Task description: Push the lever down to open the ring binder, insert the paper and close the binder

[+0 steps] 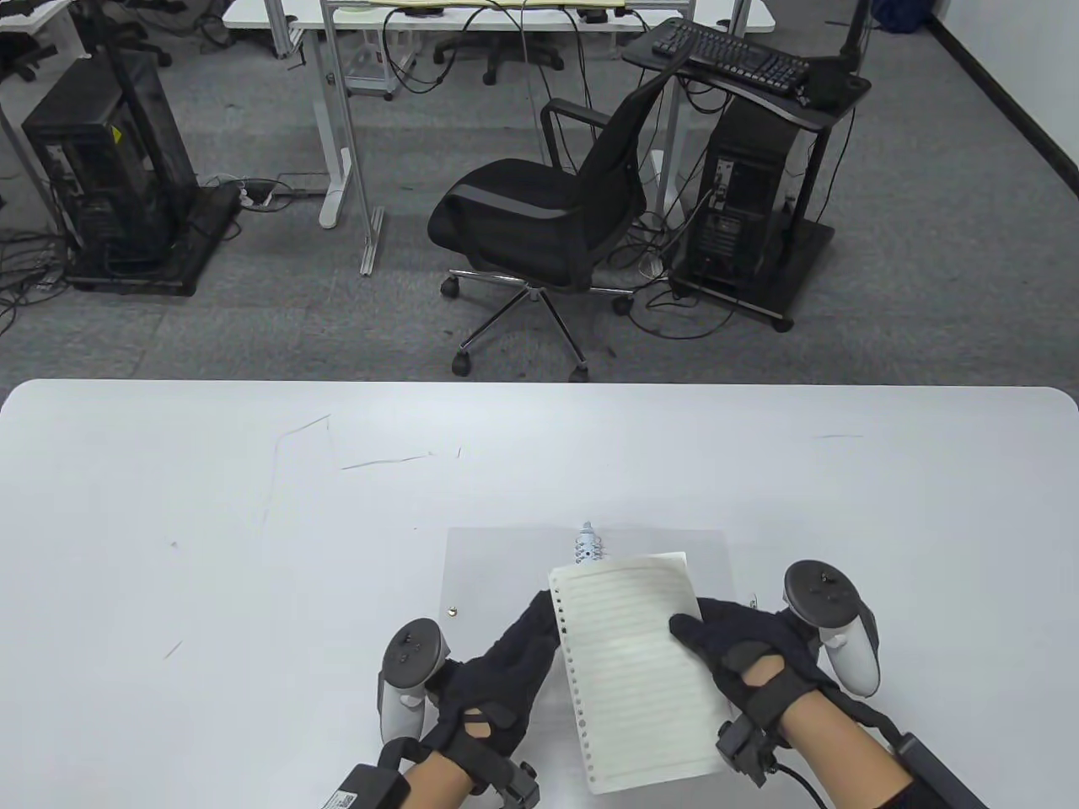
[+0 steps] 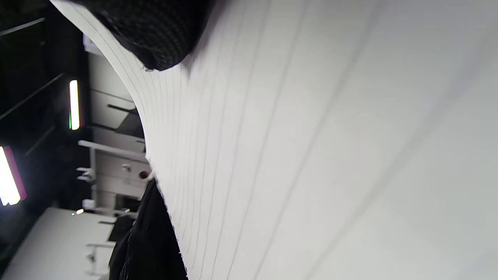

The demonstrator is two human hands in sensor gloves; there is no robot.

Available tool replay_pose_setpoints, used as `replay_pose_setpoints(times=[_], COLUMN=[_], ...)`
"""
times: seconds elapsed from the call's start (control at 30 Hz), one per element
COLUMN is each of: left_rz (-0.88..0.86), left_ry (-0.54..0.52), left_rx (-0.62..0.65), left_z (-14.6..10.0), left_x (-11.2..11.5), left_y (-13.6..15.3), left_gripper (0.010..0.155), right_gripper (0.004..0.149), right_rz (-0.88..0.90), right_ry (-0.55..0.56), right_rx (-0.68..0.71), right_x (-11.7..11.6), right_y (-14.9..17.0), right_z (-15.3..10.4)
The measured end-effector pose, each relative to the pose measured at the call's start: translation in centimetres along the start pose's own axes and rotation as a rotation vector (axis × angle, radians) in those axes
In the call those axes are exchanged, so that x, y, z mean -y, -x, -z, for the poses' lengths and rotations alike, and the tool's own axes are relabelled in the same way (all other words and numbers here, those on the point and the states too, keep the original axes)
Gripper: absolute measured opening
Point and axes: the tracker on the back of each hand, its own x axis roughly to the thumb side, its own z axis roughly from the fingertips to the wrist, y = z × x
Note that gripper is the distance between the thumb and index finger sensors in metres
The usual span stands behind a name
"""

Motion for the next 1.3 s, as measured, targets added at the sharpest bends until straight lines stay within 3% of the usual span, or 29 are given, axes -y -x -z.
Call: replay_pose_setpoints(times=[0.1,0.23,0.33,0.6,1.3], left_rz=[0.327,0.768,0.905,0.891,0.883], left_ry=[-0.02,0.15,0.223,0.25,0.259], left_rx=[-0.17,-0.468,-0.544,-0.56,-0.569], left_z=[0.4,1.2,1.7,2.0,2.1], left_x=[-1.3,-0.6,0.2,0.7,0.8], left_y=[0.2,2.2,3.3,3.8,3.6], left_gripper=[0.066,0.08,0.085,0.084,0.084], right_gripper=[0.046,0.046,0.046,0.046,0.047], right_rz=[-0.076,-0.076,-0.094,-0.138,-0.258], right_ry=[0.037,0.075,0.104,0.144,0.148], right_rx=[-0.128,-0.284,-0.364,-0.47,-0.492], right_x=[1.4,2.0,1.5,1.2,1.2], right_y=[-1.0,-1.2,-1.1,-0.7,-1.7], right_z=[1.4,3.9,5.3,7.8,8.5])
